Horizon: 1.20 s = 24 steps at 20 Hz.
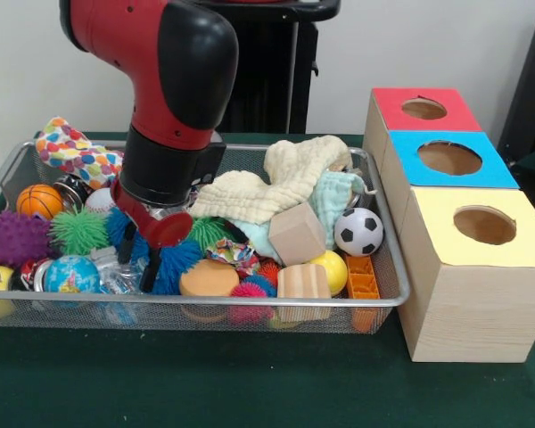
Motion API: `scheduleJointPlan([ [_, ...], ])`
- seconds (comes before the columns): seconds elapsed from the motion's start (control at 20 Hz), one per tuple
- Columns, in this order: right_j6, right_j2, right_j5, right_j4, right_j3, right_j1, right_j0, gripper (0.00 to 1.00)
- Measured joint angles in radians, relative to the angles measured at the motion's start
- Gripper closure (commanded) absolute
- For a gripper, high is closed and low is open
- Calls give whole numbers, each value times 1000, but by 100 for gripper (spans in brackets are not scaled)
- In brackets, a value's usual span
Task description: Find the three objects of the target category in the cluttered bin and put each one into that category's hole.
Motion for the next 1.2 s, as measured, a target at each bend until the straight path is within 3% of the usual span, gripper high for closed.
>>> scheduleJointPlan([
  [0.65, 0, 157, -138, -123, 100, -74, -135, 0],
  [1.2, 0, 211, -178, -157, 132, -92, -185, 0],
])
